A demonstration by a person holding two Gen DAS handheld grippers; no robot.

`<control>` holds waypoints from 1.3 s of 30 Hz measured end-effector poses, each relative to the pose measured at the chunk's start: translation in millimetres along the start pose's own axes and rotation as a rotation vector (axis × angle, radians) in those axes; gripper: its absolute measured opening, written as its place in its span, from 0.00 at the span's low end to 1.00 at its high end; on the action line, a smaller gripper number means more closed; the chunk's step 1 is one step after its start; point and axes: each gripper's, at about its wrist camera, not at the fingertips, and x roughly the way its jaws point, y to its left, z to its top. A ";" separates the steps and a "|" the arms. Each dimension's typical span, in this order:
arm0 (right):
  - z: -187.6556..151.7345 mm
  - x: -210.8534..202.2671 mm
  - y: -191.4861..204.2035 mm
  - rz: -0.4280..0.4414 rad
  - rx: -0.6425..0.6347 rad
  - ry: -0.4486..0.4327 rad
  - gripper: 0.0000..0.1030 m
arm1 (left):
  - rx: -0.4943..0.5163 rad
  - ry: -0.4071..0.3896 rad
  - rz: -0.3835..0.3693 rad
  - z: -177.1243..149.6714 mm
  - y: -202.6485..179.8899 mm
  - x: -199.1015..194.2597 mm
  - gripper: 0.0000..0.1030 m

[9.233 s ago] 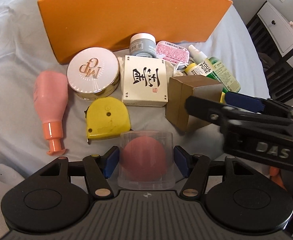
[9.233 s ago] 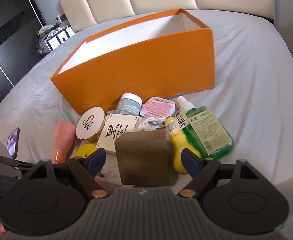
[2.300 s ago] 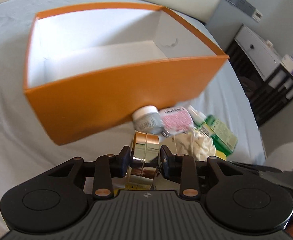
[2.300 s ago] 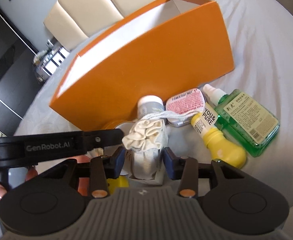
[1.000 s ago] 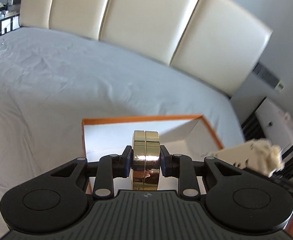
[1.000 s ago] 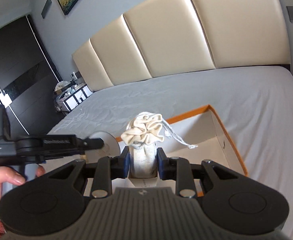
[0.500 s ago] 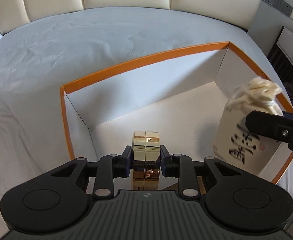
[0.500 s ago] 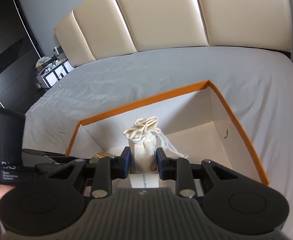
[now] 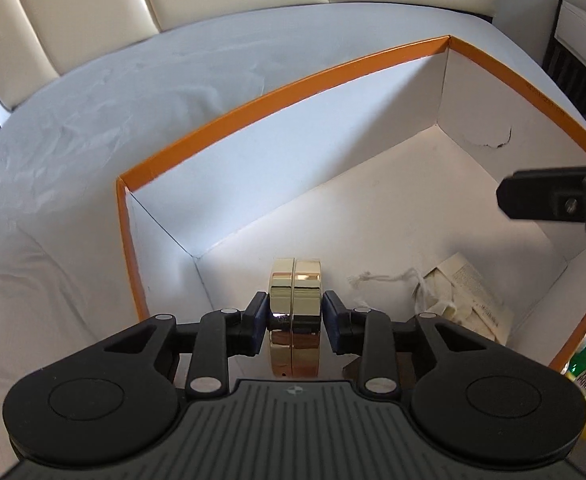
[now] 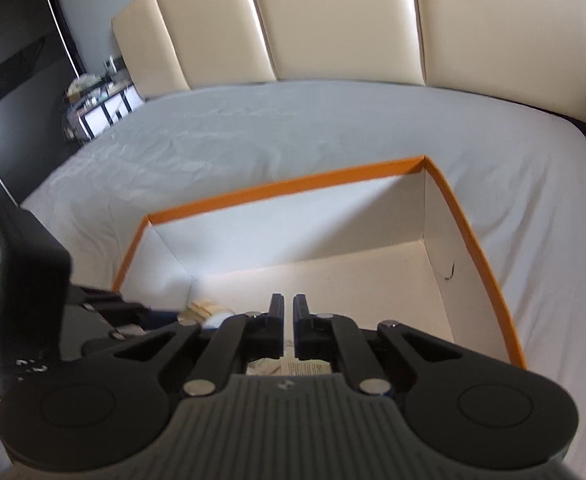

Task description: Organize rigid objects

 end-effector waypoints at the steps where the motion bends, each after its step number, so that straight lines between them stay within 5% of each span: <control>1: -0.9 2.8 0.6 0.000 -0.011 0.026 0.09 | 0.007 -0.011 0.012 -0.7 -0.3 -1.8 0.37; 5: -5.9 19.4 4.8 -0.029 -0.050 0.138 0.33 | 0.040 -0.107 0.155 -1.8 3.8 -15.6 0.41; 10: -10.1 48.4 6.4 -0.021 -0.019 0.326 0.50 | -0.178 -0.216 -0.012 -3.0 47.9 -37.6 0.41; 14: -8.7 58.7 8.9 -0.036 -0.012 0.372 0.67 | -0.319 -0.271 -0.068 -6.5 76.8 -49.9 0.45; 20: -17.9 79.5 25.2 -0.058 -0.064 0.470 0.68 | -0.465 -0.204 -0.104 -15.9 103.8 -39.7 0.52; 23: -20.0 79.7 31.0 -0.092 -0.101 0.442 0.54 | -0.508 -0.166 -0.124 -19.9 112.4 -34.4 0.52; 28: -13.2 67.0 37.6 -0.093 -0.156 0.409 0.09 | -0.531 -0.137 -0.152 -25.6 113.0 -30.4 0.52; 39: 27.1 54.2 51.6 -0.086 -0.198 0.209 0.00 | -0.534 -0.074 -0.201 -32.6 108.4 -21.7 0.51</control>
